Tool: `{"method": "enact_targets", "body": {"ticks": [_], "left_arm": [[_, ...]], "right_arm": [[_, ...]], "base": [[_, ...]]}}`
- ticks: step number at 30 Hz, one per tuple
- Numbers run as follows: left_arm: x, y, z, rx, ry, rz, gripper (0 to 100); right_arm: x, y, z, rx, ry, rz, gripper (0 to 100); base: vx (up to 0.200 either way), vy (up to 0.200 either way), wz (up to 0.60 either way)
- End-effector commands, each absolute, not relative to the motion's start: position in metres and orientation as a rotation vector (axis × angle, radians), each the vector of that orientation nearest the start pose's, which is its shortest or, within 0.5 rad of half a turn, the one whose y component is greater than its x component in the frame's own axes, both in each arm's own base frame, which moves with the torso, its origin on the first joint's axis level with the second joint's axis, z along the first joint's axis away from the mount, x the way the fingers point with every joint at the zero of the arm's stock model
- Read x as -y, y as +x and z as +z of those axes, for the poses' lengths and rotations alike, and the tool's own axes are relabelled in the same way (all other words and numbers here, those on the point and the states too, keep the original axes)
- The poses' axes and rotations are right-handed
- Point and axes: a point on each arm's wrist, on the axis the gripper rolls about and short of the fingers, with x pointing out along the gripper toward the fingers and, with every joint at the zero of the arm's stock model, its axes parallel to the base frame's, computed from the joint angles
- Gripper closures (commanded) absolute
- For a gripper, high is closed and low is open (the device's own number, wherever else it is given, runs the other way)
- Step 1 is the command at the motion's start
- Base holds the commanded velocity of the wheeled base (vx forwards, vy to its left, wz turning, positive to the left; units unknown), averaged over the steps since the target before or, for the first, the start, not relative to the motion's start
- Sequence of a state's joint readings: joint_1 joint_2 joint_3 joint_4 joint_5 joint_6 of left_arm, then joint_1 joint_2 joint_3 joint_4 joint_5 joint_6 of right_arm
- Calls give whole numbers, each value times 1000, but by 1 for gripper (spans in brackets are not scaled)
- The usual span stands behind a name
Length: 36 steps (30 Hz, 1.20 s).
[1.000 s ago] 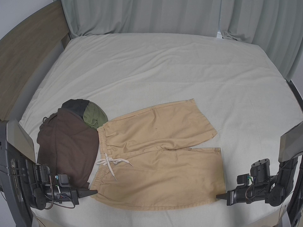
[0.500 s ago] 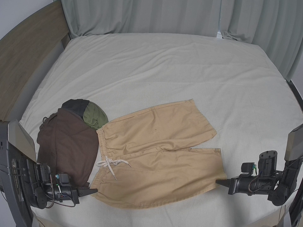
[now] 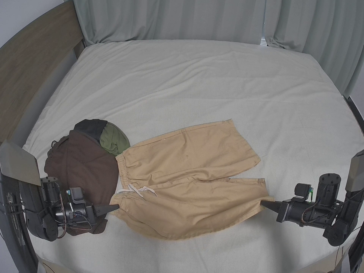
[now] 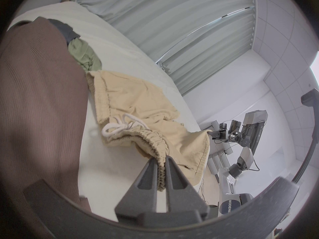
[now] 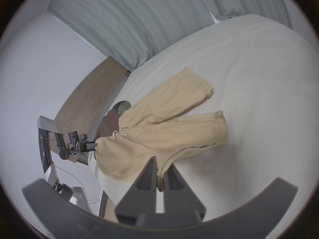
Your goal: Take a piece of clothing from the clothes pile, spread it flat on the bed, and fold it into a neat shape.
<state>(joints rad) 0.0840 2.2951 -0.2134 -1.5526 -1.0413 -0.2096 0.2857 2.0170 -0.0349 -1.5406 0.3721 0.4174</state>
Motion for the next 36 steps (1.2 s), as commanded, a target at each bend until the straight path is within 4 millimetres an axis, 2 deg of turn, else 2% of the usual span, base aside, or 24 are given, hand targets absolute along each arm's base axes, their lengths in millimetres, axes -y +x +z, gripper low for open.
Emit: {"method": "enact_targets", "body": {"ticks": [1,30,36], "left_arm": [[0,266,0,-514,-452,-906,100],[-1,283,7,-480,-476,-901,100],[-2,283,17,-465,-497,-893,100]], "right_arm": [[-71,213,49,-515,427,560,100],[-76,256,85,-287,486,582,100],[-74,266,92,-239,494,580,100]], "base": [[0,0,0],[0,0,0],[0,0,0]]}}
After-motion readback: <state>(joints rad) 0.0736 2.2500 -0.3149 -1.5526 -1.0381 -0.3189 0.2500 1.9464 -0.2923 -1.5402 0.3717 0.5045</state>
